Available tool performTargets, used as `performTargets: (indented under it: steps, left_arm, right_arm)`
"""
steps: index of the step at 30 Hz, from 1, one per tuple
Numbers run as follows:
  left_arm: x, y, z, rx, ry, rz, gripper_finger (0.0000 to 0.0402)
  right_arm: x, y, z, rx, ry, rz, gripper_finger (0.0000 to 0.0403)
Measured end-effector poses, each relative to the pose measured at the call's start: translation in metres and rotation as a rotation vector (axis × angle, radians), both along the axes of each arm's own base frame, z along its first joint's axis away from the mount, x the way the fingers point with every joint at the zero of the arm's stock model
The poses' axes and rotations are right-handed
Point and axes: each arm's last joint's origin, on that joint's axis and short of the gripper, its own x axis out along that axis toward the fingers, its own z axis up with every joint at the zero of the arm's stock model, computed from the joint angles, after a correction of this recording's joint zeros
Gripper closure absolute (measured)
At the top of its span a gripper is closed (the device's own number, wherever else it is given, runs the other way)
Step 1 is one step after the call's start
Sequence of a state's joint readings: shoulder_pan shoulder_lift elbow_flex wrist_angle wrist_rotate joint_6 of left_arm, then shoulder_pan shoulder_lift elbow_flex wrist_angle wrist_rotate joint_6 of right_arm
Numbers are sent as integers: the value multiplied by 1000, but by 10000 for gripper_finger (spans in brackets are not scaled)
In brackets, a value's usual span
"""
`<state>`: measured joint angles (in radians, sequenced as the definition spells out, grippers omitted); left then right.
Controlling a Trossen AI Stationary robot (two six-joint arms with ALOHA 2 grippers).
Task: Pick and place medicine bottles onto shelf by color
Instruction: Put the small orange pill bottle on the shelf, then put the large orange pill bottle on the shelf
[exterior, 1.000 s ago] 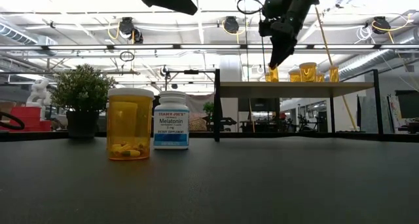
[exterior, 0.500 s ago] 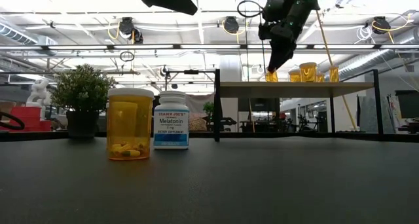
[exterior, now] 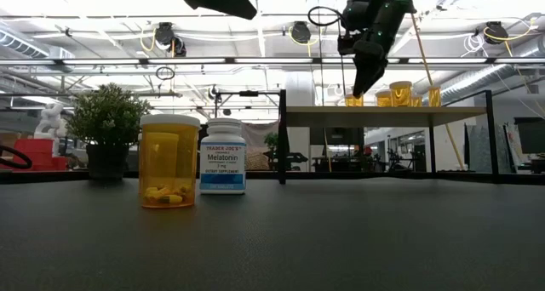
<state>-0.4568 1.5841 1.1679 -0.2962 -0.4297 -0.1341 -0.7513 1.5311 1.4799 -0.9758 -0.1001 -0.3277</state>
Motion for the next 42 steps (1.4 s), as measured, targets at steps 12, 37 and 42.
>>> performTargets:
  steps: [12,37,42]
  left_arm:
    - [0,0,0,1,0,-1,167]
    - [-2,-1,-1,9,9,13,167]
    - [-3,-4,-1,7,2,25,167]
  right_arm:
    - [-1,-1,1,-38,22,-22,191]
    - [-42,170,90,-89,-456,68,165]
    - [-51,207,69,-56,-479,73,165]
